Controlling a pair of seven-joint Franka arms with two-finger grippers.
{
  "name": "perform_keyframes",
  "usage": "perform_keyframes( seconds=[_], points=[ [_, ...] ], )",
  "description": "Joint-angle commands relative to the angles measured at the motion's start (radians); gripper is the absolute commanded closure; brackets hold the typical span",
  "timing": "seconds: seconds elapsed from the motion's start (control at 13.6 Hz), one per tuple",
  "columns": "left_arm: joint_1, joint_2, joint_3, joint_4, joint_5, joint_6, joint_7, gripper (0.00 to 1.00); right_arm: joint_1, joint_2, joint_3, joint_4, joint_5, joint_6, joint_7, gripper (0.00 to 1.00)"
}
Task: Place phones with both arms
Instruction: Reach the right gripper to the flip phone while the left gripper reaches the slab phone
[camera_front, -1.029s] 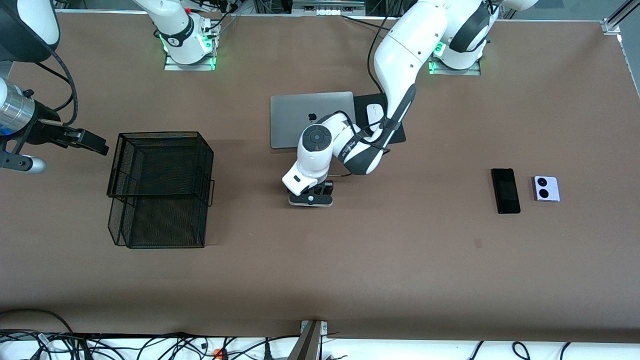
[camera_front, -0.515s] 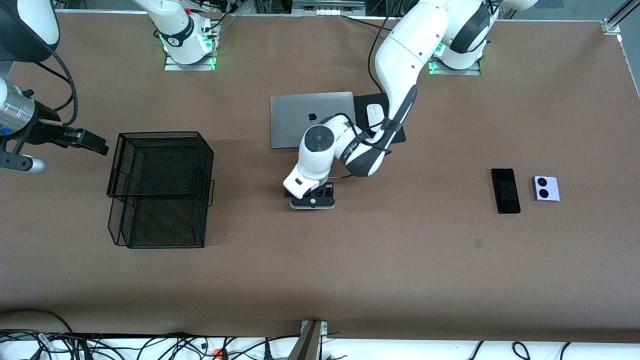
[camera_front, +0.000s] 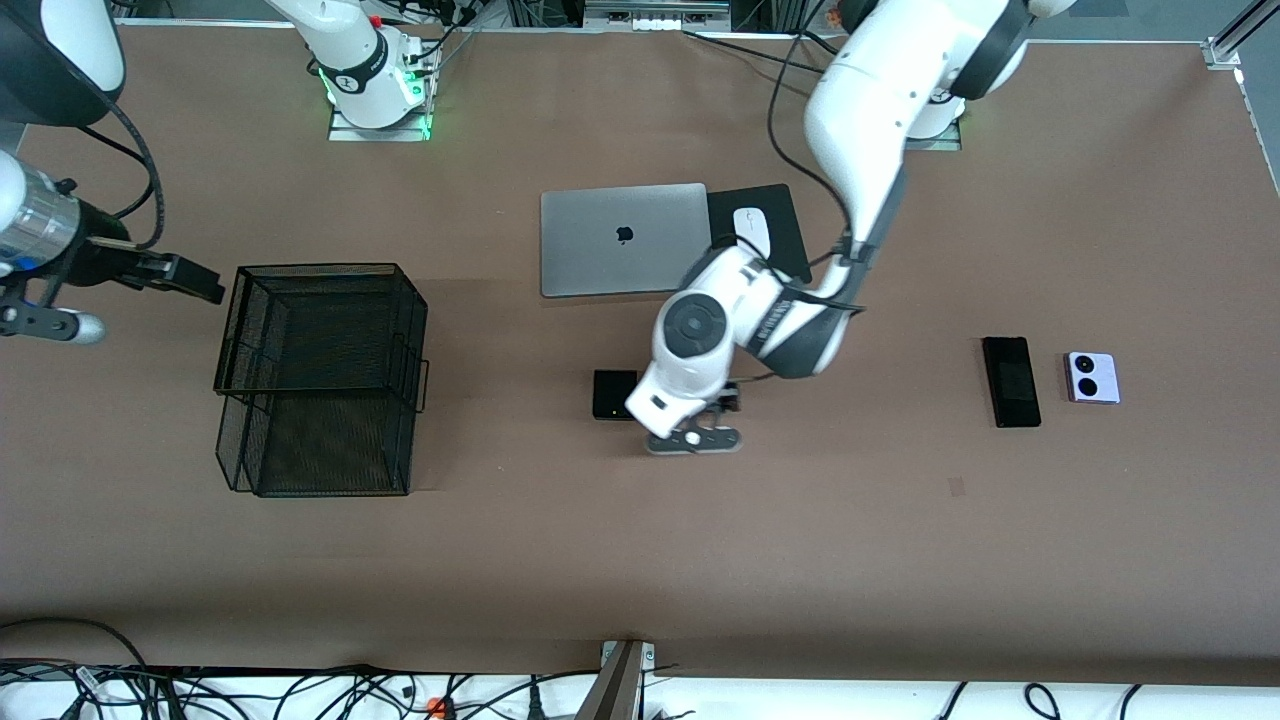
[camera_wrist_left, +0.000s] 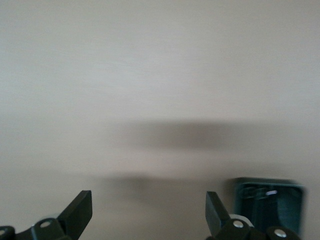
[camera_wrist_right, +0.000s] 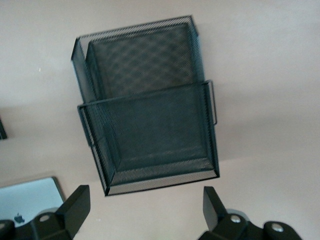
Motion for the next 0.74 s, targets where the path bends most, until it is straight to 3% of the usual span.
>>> perform_keyframes(
  seconds=[0.0,0.22,0.37,0.51,0.66],
  points=[
    [0.057,-0.11,-0.005,-0.131,0.005,-0.092,0.109,0.0,0.107,0.021,0.003,0.009,0.003,-0.013,0.067,0.0],
    [0.152,-0.19,0.003,-0.211,0.02,-0.195,0.291,0.0,0.237,0.134,0.003,0.121,0.003,0.0,0.208,0.0],
    [0.215,-0.274,0.0,-0.314,0.085,-0.213,0.393,0.0,0.318,0.229,0.003,0.201,0.048,0.023,0.33,0.0],
    [0.276,-0.347,0.0,-0.409,0.131,-0.212,0.474,0.0,0.391,0.297,0.003,0.215,0.099,0.169,0.498,0.0],
    [0.33,-0.399,0.0,-0.481,0.16,-0.2,0.554,0.0,0.477,0.366,0.001,0.21,0.087,0.335,0.591,0.0]
  ],
)
